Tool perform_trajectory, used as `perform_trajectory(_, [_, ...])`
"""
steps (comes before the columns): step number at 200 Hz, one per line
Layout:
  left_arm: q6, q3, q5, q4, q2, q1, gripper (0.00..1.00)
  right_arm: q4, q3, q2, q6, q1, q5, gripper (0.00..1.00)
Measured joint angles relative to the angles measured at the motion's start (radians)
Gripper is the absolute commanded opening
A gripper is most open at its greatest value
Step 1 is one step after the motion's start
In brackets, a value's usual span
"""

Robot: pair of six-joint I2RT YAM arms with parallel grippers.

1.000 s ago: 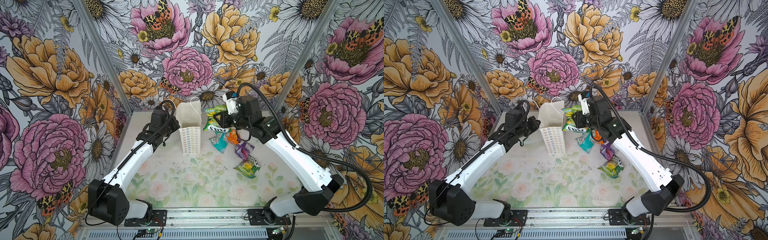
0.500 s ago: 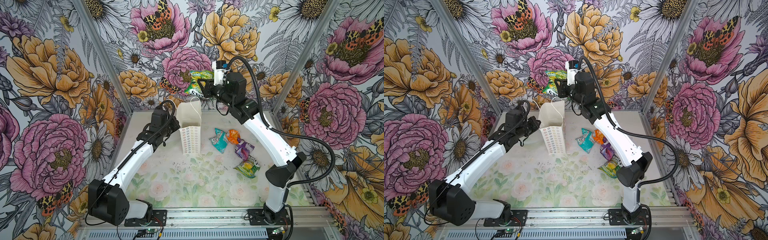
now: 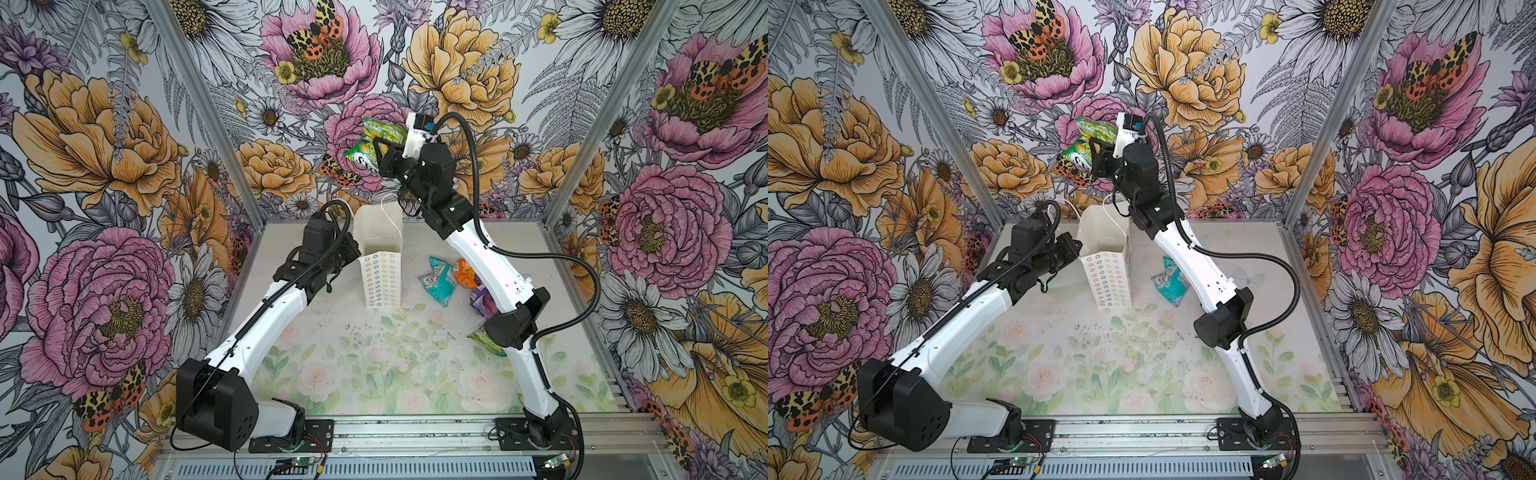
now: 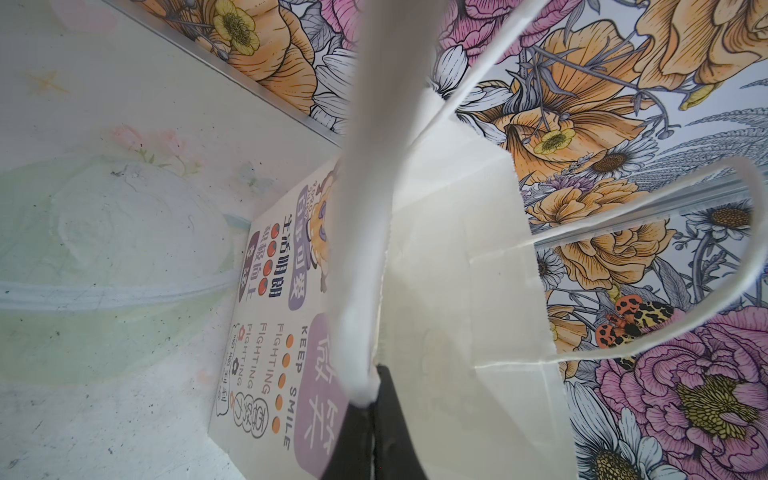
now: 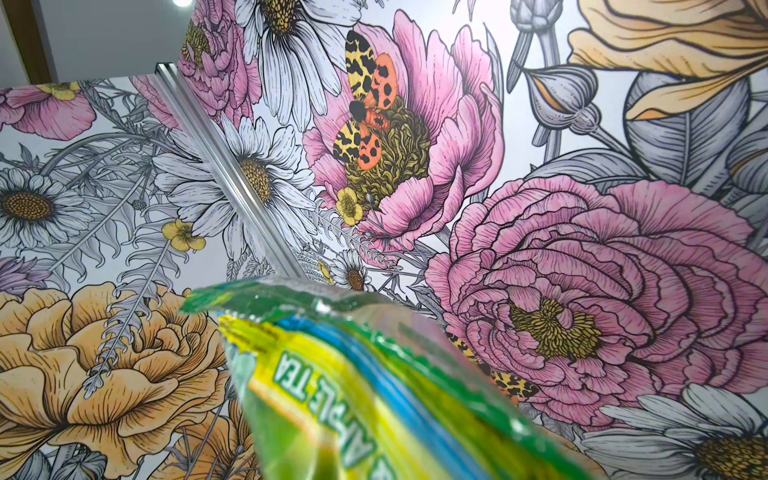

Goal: Place the snacks into the paper bag

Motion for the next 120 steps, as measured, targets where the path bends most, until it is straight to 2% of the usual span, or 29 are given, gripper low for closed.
perform_trajectory(120, [0.0,-0.005,0.003,0.011,0.001,-0.001,0.0,0.077,0.0,0.077,0.077,0.014,0.016,0.05])
